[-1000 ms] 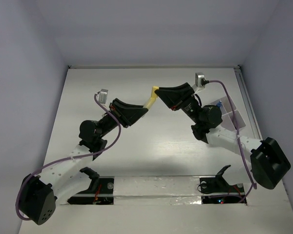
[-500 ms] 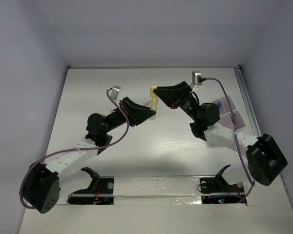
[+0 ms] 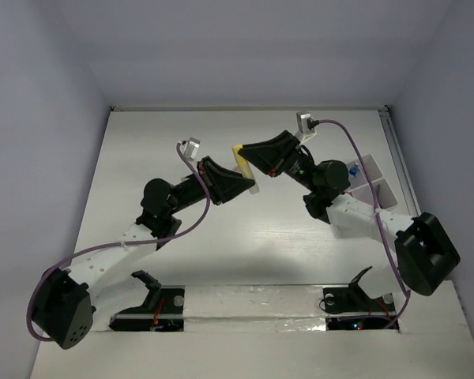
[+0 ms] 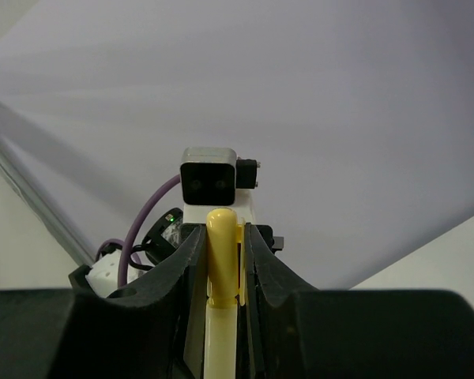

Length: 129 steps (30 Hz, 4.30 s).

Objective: Sort the stationery into containers
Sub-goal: Close the pen cap on the pen, then place the pen in the storage box.

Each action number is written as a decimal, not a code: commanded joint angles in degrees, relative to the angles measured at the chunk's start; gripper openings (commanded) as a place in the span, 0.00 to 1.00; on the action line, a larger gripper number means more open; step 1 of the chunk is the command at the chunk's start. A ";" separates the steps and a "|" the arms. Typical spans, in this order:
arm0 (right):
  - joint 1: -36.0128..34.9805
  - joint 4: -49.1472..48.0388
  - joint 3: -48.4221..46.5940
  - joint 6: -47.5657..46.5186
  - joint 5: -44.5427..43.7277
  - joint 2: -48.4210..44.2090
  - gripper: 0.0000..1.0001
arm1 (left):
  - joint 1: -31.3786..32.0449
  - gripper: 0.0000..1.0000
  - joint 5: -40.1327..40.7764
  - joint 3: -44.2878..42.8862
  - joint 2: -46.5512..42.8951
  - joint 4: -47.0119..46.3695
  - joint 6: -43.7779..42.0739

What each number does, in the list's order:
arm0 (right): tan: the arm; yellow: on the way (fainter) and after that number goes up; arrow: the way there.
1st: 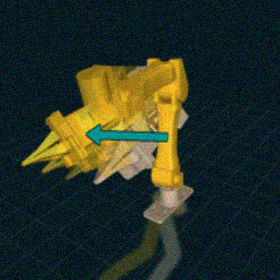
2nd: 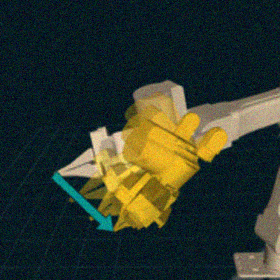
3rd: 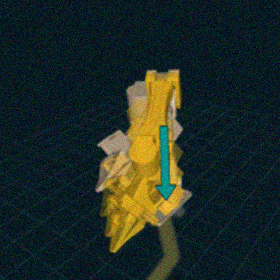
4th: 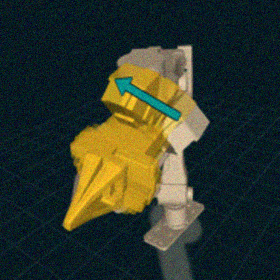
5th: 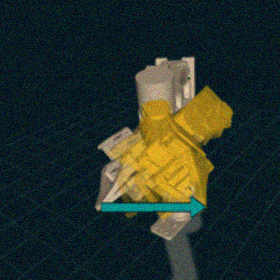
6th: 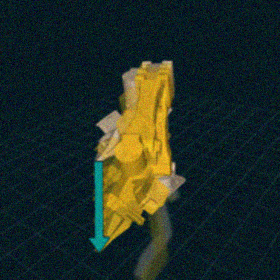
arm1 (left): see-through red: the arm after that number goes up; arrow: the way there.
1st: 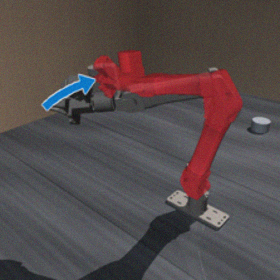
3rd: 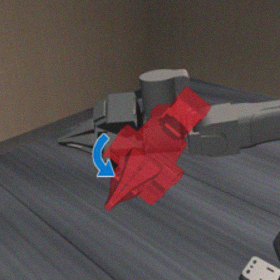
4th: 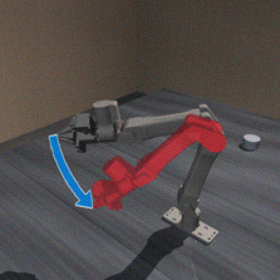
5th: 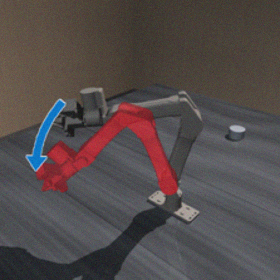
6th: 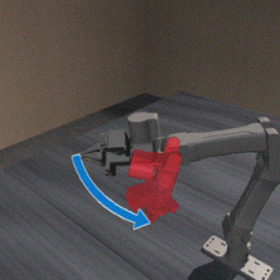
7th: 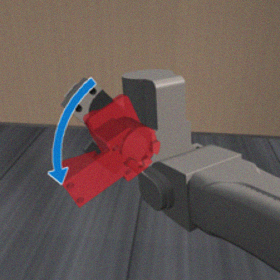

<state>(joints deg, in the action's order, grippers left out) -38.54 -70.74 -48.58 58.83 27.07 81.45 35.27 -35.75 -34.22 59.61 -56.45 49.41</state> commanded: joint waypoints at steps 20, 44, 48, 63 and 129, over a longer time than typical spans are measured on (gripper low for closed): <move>-1.71 55.27 -2.14 -22.62 10.64 -9.64 0.00 | -0.28 0.00 8.41 -4.36 -12.85 7.74 -10.91; -3.46 48.33 15.88 -19.80 15.65 -11.14 0.00 | -4.85 0.00 4.11 -12.10 -8.99 9.08 -9.86; -3.47 51.04 16.67 -21.47 15.47 -11.13 0.00 | -5.99 0.00 1.74 -14.38 -8.20 10.12 -9.42; -7.07 53.78 18.52 -24.64 24.52 -13.60 0.00 | -11.54 0.00 -8.11 -14.04 -7.06 5.31 -2.74; -5.05 57.81 -11.63 -33.07 -9.09 -17.81 0.00 | -2.92 0.27 -4.61 0.84 -18.99 26.14 -14.83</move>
<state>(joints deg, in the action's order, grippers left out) -44.29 -13.28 -59.42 29.26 30.57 67.42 31.70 -43.64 -27.83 45.45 -43.57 43.20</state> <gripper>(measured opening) 0.276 0.168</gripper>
